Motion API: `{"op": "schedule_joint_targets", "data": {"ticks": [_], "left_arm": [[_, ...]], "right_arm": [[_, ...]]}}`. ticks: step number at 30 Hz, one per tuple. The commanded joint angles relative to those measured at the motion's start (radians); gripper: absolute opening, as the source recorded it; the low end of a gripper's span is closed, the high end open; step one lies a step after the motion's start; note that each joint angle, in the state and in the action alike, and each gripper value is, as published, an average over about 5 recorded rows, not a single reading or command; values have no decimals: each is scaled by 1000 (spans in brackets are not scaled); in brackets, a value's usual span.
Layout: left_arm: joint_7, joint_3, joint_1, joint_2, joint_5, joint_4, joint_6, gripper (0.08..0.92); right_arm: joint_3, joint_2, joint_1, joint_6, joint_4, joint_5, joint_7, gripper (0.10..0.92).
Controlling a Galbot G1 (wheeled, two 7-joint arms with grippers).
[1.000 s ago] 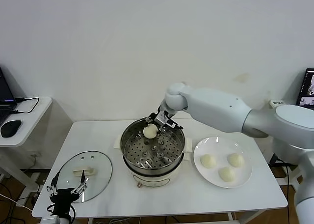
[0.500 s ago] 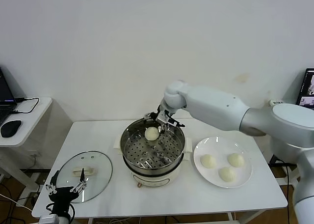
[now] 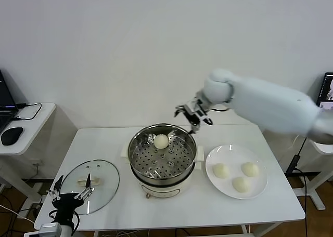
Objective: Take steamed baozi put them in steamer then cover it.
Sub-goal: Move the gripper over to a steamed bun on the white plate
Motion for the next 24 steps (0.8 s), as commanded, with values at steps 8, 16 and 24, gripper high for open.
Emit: {"op": "schedule_joint_targets", "data": {"ticks": [8, 16, 24], "left_arm": [[1, -4, -9, 26, -5, 17, 0, 823], [1, -18, 0, 15, -3, 18, 2, 823], [2, -27, 10, 6, -1, 22, 2, 823]], "right_arm": [[133, -286, -310, -153, 95, -112, 14, 823], [182, -170, -429, -141, -23, -205, 13, 823], [223, -99, -528, -125, -86, -240, 10, 823]]}}
